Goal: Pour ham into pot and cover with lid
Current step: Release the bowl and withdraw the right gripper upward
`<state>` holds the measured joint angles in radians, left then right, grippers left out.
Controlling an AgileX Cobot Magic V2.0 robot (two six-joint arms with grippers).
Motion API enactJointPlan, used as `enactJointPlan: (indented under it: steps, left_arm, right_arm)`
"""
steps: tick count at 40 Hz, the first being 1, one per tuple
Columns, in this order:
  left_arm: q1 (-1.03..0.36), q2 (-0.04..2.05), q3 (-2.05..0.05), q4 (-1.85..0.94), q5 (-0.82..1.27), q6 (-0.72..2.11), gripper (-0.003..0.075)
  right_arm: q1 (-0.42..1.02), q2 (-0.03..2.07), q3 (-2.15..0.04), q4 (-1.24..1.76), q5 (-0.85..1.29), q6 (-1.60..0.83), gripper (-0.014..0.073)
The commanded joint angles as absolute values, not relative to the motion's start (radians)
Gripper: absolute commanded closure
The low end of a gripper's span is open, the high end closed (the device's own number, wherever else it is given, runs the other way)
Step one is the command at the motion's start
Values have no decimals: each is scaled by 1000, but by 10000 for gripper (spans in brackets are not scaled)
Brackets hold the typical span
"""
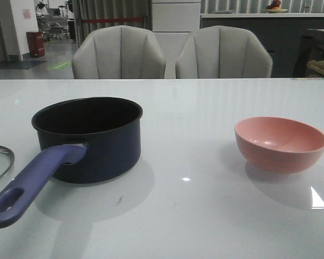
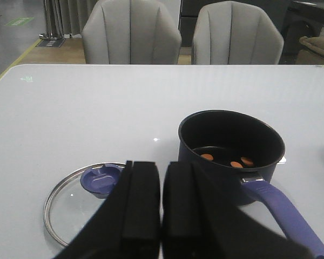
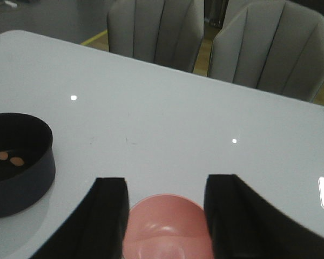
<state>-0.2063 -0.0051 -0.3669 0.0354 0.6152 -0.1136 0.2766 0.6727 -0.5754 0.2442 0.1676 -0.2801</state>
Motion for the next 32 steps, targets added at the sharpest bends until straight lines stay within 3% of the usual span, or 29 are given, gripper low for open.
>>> enactJointPlan:
  steps: [1,11,18,22,25,32]
  left_arm:
    - [-214,-21,-392,32,531,-116,607]
    - [-214,-21,-392,32,531,-116,607]
    - [-214,-21,-392,32,531,-116,607]
    - [-214,-21,-392,32,531,-116,607]
    - [-214,-21,-392,29,531,-116,607]
    - [-214,-21,-392,28,530,-116,606]
  right_arm:
    - [279,536,-520,250,70,-291,153]
    - [279,167,-272,266,77,-291,153]
    - [279,106,-209,266,20,-291,158]
    - [279,107,-208,266,37,-291,274]
    - [277,107,-207,266,63,-291,469]
    - [277,107,-206,266,86,-291,425]
